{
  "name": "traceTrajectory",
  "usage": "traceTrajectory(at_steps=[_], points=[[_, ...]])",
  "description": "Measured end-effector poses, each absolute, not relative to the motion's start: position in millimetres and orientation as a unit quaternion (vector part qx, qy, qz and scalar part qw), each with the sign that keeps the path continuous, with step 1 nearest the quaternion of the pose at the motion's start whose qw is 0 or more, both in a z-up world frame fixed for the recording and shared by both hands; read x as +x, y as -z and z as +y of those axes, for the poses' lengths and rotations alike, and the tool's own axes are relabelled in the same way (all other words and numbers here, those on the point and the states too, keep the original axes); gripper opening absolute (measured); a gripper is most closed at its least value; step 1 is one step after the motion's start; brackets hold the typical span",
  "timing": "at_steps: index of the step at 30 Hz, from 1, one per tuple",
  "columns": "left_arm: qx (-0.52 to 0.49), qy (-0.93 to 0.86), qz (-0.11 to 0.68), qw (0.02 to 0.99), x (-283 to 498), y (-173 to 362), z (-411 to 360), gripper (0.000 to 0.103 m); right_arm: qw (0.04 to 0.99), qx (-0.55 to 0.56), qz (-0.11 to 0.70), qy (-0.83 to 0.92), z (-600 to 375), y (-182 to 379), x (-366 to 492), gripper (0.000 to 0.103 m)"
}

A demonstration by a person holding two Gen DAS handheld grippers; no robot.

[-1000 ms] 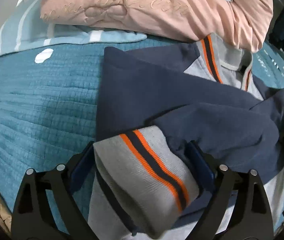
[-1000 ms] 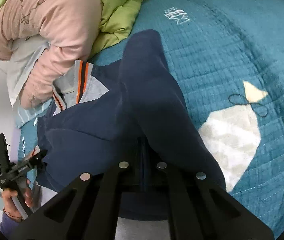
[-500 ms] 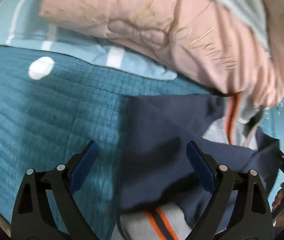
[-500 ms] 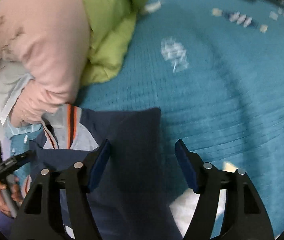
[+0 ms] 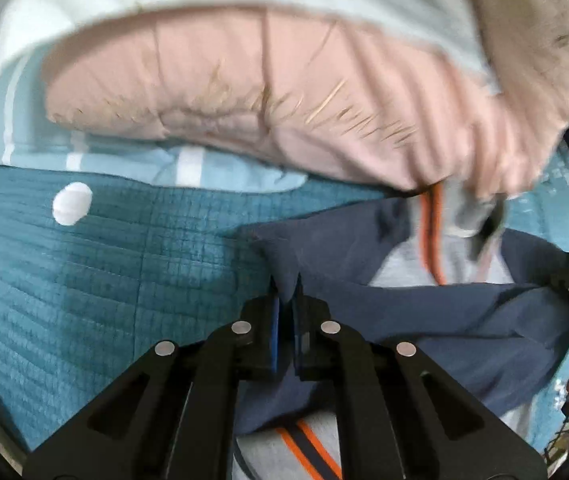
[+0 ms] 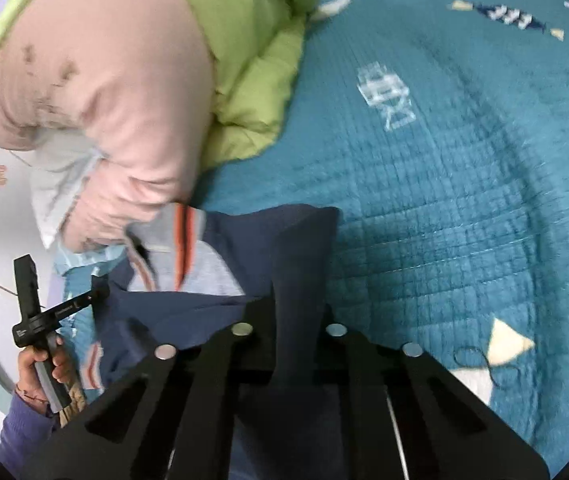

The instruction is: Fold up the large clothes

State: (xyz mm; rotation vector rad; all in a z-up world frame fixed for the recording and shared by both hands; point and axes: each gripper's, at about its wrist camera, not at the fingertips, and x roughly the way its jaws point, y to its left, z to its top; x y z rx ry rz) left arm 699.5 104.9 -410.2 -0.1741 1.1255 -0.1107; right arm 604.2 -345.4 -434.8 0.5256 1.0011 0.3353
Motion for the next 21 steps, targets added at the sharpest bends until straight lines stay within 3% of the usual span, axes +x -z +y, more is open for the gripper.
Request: traceTrajectory(at_steps=[10, 21], points=[[-0.104, 0.137, 0.488, 0.855, 594.2, 342.3, 114.4, 0.004, 0.842, 0.233, 0.45, -0.186, -336.8, 373.7, 522.5, 0.004], [-0.086, 0.166, 0.502, 0.844, 430.3, 323.0, 127.5, 0.004, 0.837, 0.232, 0.458, -0.189, -334.6, 346.8, 380.2, 0.004]])
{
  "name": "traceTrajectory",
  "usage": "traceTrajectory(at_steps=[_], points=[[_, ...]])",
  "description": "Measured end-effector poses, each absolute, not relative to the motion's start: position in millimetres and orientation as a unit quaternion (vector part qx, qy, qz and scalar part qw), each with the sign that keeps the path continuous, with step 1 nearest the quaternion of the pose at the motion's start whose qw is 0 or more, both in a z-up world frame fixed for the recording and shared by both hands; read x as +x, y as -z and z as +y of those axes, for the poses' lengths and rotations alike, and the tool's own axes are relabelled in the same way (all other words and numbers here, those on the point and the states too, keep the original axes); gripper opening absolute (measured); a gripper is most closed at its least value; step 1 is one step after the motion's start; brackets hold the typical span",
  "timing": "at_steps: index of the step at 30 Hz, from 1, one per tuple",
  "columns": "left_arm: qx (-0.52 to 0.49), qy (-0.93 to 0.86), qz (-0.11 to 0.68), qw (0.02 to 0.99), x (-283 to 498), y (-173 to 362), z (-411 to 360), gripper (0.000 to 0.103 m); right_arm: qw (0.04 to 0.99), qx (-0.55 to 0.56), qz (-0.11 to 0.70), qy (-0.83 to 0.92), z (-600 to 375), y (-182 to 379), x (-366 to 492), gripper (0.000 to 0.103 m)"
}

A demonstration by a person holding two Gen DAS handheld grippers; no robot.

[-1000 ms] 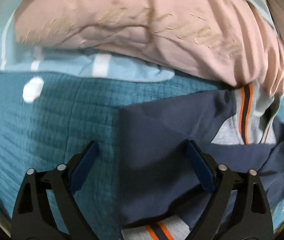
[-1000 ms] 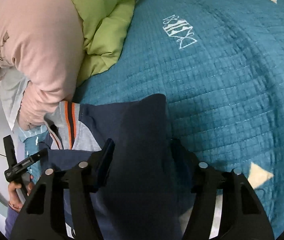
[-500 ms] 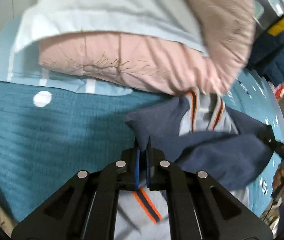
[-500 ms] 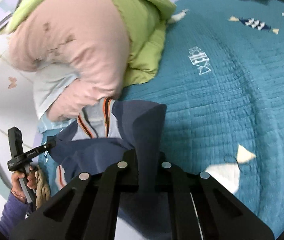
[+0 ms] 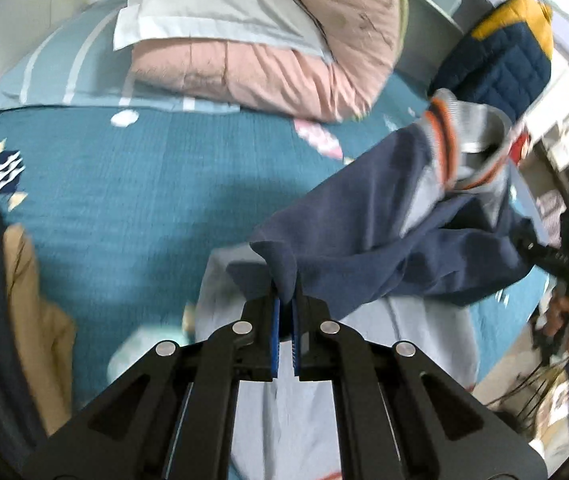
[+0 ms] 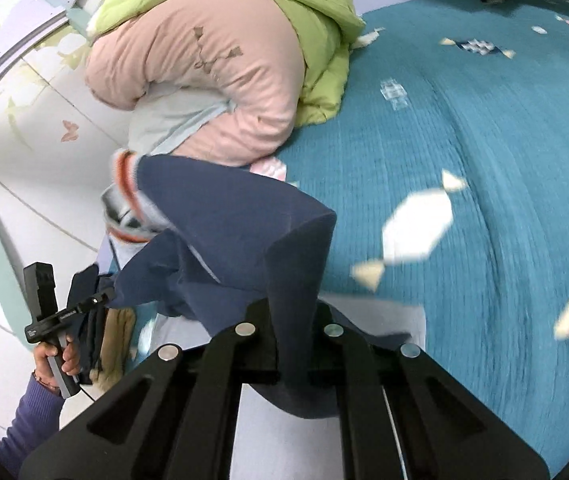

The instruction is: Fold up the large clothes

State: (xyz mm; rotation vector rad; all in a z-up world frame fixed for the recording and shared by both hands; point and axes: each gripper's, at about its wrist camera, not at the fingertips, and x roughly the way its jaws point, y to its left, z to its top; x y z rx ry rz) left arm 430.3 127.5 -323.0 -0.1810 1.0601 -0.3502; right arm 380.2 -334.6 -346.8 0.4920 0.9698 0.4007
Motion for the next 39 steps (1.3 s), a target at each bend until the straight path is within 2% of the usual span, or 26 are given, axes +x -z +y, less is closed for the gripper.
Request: traceTrajectory(at_steps=[7, 13, 14, 16, 18, 20, 23, 25, 26, 27, 28, 30, 32, 39], points=[[-0.081, 0.176, 0.517, 0.834, 333.7, 342.8, 141.4, 0.004, 0.825, 0.225, 0.49, -0.168, -331.2, 376.5, 295.7, 0.006], [-0.073, 0.189, 0.556, 0.806, 278.7, 386.0, 132.9, 0.005, 0.802, 0.234, 0.533, -0.131, -334.1, 419.0, 251.7, 0.018], [-0.07, 0.192, 0.559, 0.804, 270.3, 389.7, 130.9, 0.006, 0.804, 0.229, 0.534, -0.123, -334.6, 419.4, 244.3, 0.021], [-0.063, 0.19, 0.545, 0.814, 258.2, 385.5, 129.2, 0.008, 0.809, 0.225, 0.532, -0.112, -338.5, 414.2, 234.4, 0.034], [-0.065, 0.189, 0.537, 0.82, 251.1, 374.9, 131.1, 0.015, 0.816, 0.216, 0.529, -0.093, -346.5, 405.5, 227.0, 0.058], [-0.069, 0.193, 0.525, 0.826, 248.0, 361.6, 133.3, 0.018, 0.829, 0.197, 0.518, -0.071, -356.8, 394.0, 217.6, 0.062], [-0.084, 0.201, 0.491, 0.844, 244.2, 335.1, 137.2, 0.02, 0.85, 0.215, 0.477, -0.059, -371.6, 366.2, 199.3, 0.062], [-0.109, 0.209, 0.464, 0.854, 244.1, 318.4, 141.0, 0.031, 0.859, 0.228, 0.453, -0.068, -374.0, 353.5, 194.4, 0.062], [-0.126, 0.207, 0.452, 0.859, 244.9, 313.0, 143.3, 0.054, 0.862, 0.238, 0.442, -0.076, -372.6, 349.0, 194.7, 0.062], [-0.139, 0.203, 0.447, 0.86, 248.2, 311.8, 143.1, 0.065, 0.862, 0.249, 0.432, -0.089, -368.6, 346.9, 197.7, 0.061], [-0.141, 0.203, 0.45, 0.858, 252.3, 312.6, 140.3, 0.065, 0.861, 0.254, 0.429, -0.098, -365.4, 347.0, 201.5, 0.057], [-0.12, 0.183, 0.471, 0.854, 266.1, 324.6, 126.3, 0.065, 0.856, 0.266, 0.431, -0.11, -355.1, 353.6, 214.6, 0.031], [-0.108, 0.18, 0.495, 0.843, 277.9, 343.4, 114.0, 0.065, 0.846, 0.279, 0.44, -0.116, -348.4, 363.8, 230.9, 0.021], [-0.066, 0.129, 0.585, 0.798, 292.8, 417.8, 98.0, 0.065, 0.804, 0.213, 0.549, -0.085, -324.5, 421.8, 238.9, 0.016]])
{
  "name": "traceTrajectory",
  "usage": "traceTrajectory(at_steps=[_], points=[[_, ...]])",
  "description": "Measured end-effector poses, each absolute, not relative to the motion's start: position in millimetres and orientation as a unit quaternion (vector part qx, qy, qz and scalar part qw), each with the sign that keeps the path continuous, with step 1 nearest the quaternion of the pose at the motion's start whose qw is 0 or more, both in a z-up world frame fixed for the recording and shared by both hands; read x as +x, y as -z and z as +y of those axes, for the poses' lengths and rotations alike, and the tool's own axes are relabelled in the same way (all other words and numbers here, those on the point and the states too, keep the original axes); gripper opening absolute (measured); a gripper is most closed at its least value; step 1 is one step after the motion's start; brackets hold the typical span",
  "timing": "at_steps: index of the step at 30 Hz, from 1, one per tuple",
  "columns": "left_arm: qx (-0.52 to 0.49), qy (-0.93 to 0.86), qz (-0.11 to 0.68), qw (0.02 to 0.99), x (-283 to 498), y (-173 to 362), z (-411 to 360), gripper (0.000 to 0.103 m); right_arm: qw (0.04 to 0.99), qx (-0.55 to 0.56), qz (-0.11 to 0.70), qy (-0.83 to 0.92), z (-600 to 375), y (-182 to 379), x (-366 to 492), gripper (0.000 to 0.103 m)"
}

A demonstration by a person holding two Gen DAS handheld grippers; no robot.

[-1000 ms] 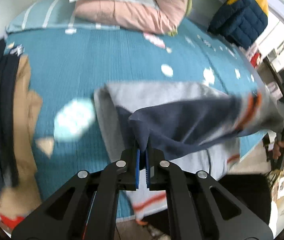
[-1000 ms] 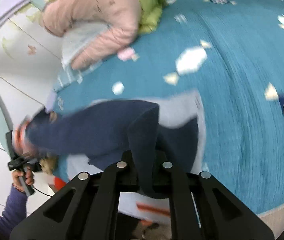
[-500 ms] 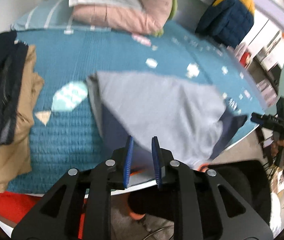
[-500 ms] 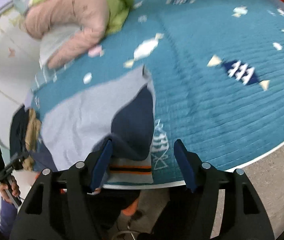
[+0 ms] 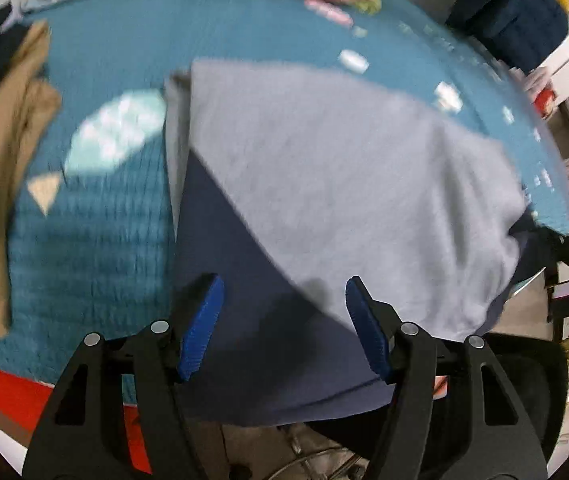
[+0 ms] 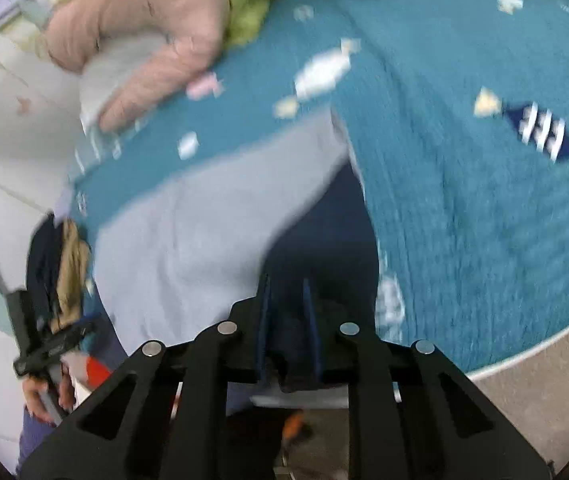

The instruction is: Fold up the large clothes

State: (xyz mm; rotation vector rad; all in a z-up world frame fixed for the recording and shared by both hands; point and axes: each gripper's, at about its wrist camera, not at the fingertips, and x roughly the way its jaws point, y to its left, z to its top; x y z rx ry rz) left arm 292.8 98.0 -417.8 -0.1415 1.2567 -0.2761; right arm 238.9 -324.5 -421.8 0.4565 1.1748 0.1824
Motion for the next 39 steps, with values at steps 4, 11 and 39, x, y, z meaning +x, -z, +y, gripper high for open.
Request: traceTrajectory(at_steps=[4, 11, 39], points=[[-0.065, 0.141, 0.567, 0.809, 283.6, 415.8, 103.6, 0.065, 0.771, 0.192, 0.603, -0.072, -319.1, 456.6, 222.6, 0.012], [-0.14, 0.134, 0.543, 0.817, 274.3, 401.8, 146.2, 0.065, 0.771, 0.209, 0.599, -0.055, -320.3, 472.6, 216.2, 0.009], [-0.247, 0.183, 0.541, 0.783, 248.3, 405.7, 151.3, 0.01, 0.789, 0.199, 0.57, -0.116, -170.9, 447.8, 304.9, 0.006]])
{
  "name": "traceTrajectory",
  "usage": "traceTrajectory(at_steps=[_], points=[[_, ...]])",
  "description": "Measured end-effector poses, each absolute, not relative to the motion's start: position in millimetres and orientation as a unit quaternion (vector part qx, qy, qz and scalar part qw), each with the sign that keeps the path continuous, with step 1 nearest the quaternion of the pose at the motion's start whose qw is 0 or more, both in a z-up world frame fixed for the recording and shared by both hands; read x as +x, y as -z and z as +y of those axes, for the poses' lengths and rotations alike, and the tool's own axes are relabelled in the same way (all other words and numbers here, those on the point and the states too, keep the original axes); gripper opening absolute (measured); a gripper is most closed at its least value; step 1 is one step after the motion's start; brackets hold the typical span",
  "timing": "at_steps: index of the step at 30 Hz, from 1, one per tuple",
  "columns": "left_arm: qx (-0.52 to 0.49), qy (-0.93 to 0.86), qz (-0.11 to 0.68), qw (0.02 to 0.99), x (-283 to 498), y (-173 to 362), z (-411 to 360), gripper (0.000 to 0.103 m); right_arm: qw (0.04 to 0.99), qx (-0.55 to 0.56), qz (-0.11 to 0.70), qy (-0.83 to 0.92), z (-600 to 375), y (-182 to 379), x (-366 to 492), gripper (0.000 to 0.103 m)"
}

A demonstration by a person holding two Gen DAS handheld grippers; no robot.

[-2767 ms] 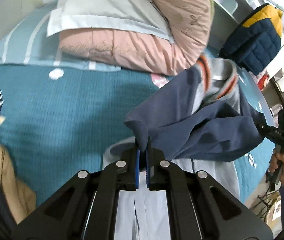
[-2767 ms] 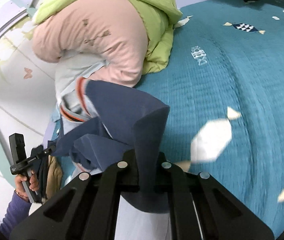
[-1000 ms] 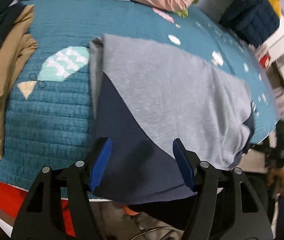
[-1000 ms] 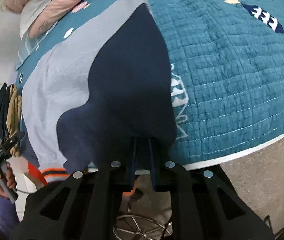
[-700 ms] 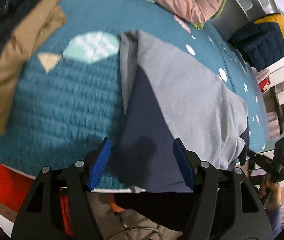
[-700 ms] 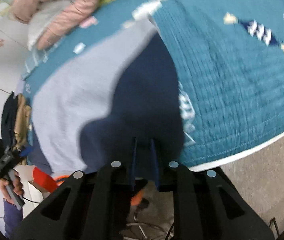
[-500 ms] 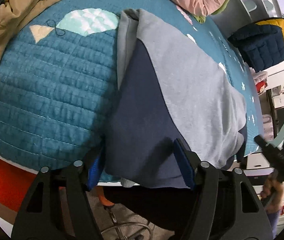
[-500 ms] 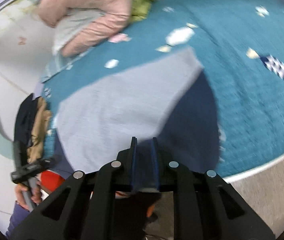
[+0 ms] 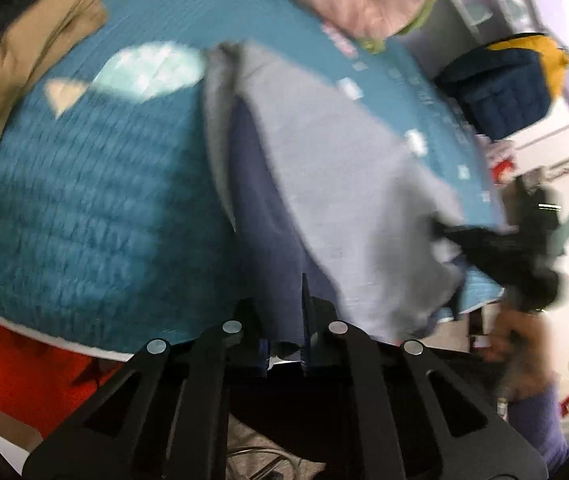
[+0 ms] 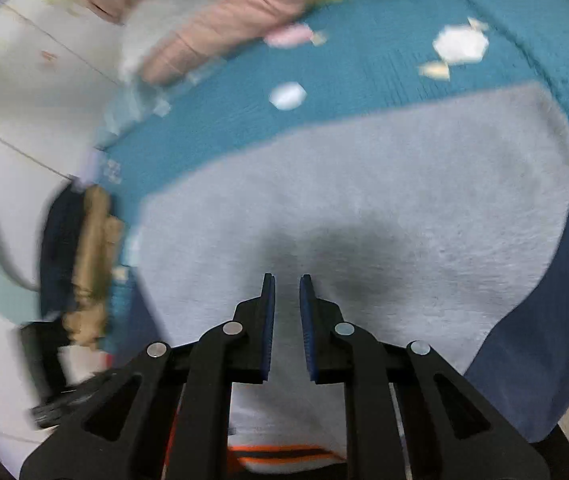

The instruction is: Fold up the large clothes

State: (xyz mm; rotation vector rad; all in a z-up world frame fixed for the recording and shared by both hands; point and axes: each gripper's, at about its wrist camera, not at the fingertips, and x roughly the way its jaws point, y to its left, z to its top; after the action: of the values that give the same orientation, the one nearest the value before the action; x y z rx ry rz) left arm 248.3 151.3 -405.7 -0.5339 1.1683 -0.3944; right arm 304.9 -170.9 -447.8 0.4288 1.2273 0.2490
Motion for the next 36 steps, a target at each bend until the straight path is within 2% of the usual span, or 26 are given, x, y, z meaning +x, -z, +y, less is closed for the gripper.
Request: traceTrajectory(at_steps=[2, 6, 8, 11, 13, 15, 17, 19, 20, 21, 23, 25, 30, 35, 36], points=[[-0.249, 0.202, 0.529, 0.786, 251.4, 386.2, 147.1, 0.01, 0.781, 0.206, 0.58, -0.102, -172.7, 466.9, 311.0, 0.0], [-0.234, 0.231, 0.512, 0.794, 263.5, 344.5, 126.9, 0.01, 0.776, 0.245, 0.57, -0.111, -183.6, 464.9, 305.3, 0.0], [-0.216, 0.237, 0.509, 0.799, 269.4, 328.1, 109.5, 0.01, 0.774, 0.266, 0.56, -0.125, -189.5, 454.6, 291.3, 0.006], [-0.189, 0.246, 0.511, 0.802, 276.4, 309.4, 87.5, 0.01, 0.774, 0.262, 0.561, -0.132, -193.1, 454.2, 268.9, 0.006], [-0.177, 0.252, 0.51, 0.803, 277.1, 303.3, 75.9, 0.01, 0.766, 0.26, 0.573, -0.131, -195.1, 470.4, 265.1, 0.0], [-0.169, 0.255, 0.511, 0.803, 277.8, 296.7, 60.4, 0.01, 0.758, 0.296, 0.564, -0.141, -204.2, 479.7, 264.7, 0.0], [-0.159, 0.256, 0.51, 0.806, 275.3, 289.7, 49.7, 0.01, 0.767, 0.295, 0.552, -0.142, -204.7, 465.3, 260.2, 0.007], [-0.152, 0.26, 0.509, 0.806, 273.4, 282.3, 39.1, 0.01, 0.805, 0.275, 0.497, -0.172, -199.8, 425.3, 245.3, 0.009], [-0.146, 0.26, 0.509, 0.808, 272.1, 280.2, 36.1, 0.01, 0.82, 0.262, 0.473, -0.187, -195.7, 404.2, 234.6, 0.018], [-0.139, 0.257, 0.509, 0.81, 271.6, 276.7, 30.8, 0.01, 0.834, 0.25, 0.451, -0.194, -192.7, 385.9, 223.4, 0.038], [-0.133, 0.254, 0.511, 0.81, 272.2, 273.5, 23.6, 0.01, 0.86, 0.22, 0.413, -0.203, -187.1, 359.9, 201.5, 0.058], [-0.127, 0.247, 0.511, 0.813, 273.6, 270.4, 16.1, 0.01, 0.878, 0.182, 0.388, -0.213, -179.5, 340.4, 178.5, 0.059], [-0.115, 0.245, 0.514, 0.814, 269.4, 266.5, 2.3, 0.01, 0.888, 0.095, 0.38, -0.239, -140.6, 331.6, 165.9, 0.059], [-0.105, 0.255, 0.515, 0.812, 266.9, 262.3, -15.4, 0.01, 0.895, 0.087, 0.369, -0.235, -126.7, 336.6, 188.4, 0.059], [-0.101, 0.256, 0.515, 0.812, 266.4, 261.5, -19.2, 0.01, 0.897, 0.094, 0.367, -0.229, -130.1, 338.3, 190.4, 0.052]])
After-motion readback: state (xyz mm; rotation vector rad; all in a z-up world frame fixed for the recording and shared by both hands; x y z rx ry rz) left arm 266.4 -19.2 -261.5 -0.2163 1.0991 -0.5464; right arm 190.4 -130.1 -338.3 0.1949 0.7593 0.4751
